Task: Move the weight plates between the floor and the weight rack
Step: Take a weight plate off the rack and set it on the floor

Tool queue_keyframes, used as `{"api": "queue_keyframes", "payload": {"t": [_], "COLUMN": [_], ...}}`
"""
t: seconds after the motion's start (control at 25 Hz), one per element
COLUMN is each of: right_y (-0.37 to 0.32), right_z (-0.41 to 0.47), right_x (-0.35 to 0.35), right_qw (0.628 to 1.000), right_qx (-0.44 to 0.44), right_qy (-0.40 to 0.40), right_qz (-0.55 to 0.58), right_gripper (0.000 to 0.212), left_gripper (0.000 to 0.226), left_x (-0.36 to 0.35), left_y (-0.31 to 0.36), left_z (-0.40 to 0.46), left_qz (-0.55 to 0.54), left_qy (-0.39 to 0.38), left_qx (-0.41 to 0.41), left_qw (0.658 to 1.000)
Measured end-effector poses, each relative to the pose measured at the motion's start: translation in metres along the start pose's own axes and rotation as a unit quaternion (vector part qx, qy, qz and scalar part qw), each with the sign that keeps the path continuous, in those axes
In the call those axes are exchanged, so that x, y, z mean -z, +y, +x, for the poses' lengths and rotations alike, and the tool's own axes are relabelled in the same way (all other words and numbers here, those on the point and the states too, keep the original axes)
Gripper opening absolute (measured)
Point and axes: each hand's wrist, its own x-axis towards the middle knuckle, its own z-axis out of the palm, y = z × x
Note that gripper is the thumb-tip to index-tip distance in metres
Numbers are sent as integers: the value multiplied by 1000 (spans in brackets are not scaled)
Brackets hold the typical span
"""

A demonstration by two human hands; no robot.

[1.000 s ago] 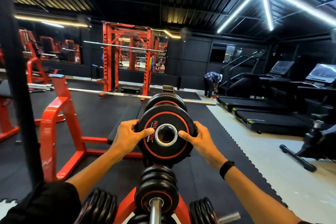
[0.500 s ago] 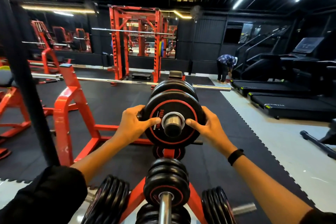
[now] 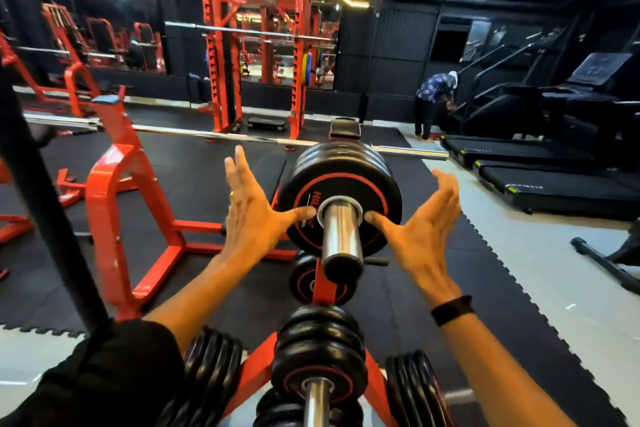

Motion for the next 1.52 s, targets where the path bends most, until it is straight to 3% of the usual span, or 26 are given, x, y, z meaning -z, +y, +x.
{"api": "queue_keyframes", "payload": {"t": [0.16, 0.36, 0.56, 0.8, 1.24, 1.52], "right_y": [0, -12, -26, -39, -49, -58], "right_z": [9, 2, -5, -8, -24, -43], "right_x": [-1, 4, 4, 12, 49, 46], "right_qw": [997, 994, 989, 980, 979, 975], "right_qx": [-22, -35, -42, -34, 14, 77], "right_qy": [-60, -88, -98, -132, -187, -207], "right_qz": [-32, -50, -104, -147, -81, -20], "right_gripper": [127, 118, 107, 103, 100, 74], "left_gripper": [131, 118, 106, 103, 99, 106], "left_x": [-2, 10, 14, 26, 39, 57], "left_y": [-10, -5, 2, 15, 47, 42], "left_z": [0, 5, -1, -16, -63, -98], "left_qz": [-46, -34, -10, 28, 42, 61], "left_qy": [-13, -91, -116, -123, -98, -56], "left_qx": [-27, -53, -62, -69, -36, 13], "left_qw": [998, 994, 991, 990, 994, 996]}}
